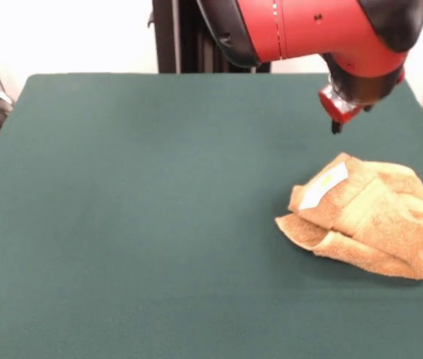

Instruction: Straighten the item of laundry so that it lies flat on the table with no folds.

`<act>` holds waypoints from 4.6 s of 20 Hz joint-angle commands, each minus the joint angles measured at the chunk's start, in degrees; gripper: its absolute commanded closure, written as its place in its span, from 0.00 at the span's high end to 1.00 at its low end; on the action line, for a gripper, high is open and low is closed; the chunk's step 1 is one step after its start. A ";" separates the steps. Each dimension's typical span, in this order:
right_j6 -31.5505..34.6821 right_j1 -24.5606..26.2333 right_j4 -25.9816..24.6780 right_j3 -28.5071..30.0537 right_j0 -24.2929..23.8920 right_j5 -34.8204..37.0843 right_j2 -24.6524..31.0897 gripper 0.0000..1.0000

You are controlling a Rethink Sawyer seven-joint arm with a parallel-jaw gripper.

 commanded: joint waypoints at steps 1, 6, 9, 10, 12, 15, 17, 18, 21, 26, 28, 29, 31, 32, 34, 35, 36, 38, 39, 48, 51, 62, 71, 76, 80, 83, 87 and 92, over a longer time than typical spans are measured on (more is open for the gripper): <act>11.70 0.30 2.97 -0.27 2.16 -8.02 3.40 1.00; 11.09 2.17 3.18 -2.03 2.50 -9.09 3.82 1.00; 10.92 2.11 3.27 -1.28 2.46 -9.72 3.68 1.00; 11.29 2.29 3.31 -1.56 2.81 -9.46 3.43 1.00; 12.14 3.40 3.58 -3.09 3.75 -8.44 3.22 1.00; 12.75 5.23 4.04 -5.72 5.29 -7.63 3.41 1.00; 13.34 6.64 4.10 -8.36 6.70 -6.40 3.24 1.00; 13.52 7.34 4.04 -9.81 7.40 -5.68 3.14 1.00; 13.96 8.27 3.88 -11.83 8.68 -5.51 2.54 1.00; 16.36 10.15 4.09 -14.68 11.28 -7.33 1.26 1.00; 16.93 10.40 4.31 -15.35 11.72 -7.03 0.72 1.00; 17.21 10.53 4.42 -15.68 11.93 -6.87 0.45 1.00; 17.32 10.78 4.55 -16.27 12.17 -6.32 0.09 1.00; 17.14 10.91 4.58 -16.54 12.18 -5.92 0.01 1.00; 16.78 11.16 4.63 -17.07 12.21 -5.12 -0.17 1.00; 16.04 11.52 4.65 -17.81 11.83 -3.84 -0.02 1.00; 15.29 11.88 4.68 -18.55 11.46 -2.56 0.14 1.00; 13.02 13.29 4.31 -21.96 10.70 2.58 0.55 1.00; 11.93 13.68 3.81 -23.02 10.67 4.45 0.66 1.00; 2.70 17.68 -1.45 -35.66 10.08 20.38 1.27 1.00; 1.33 18.80 -2.88 -38.63 10.39 24.20 1.70 1.00; 0.44 22.37 -6.10 -47.78 11.05 32.51 3.42 1.00; 0.44 22.63 -5.83 -47.96 10.82 30.78 3.08 1.00; 0.07 18.42 -5.08 -39.06 9.64 22.90 1.87 1.00; -1.50 15.05 -5.07 -32.35 8.23 17.76 1.70 1.00; -2.16 12.03 -5.03 -26.67 7.09 14.31 1.87 1.00; -2.64 10.01 -5.22 -22.76 6.02 11.26 2.63 1.00; -3.39 6.12 -5.50 -15.41 4.30 5.70 3.38 1.00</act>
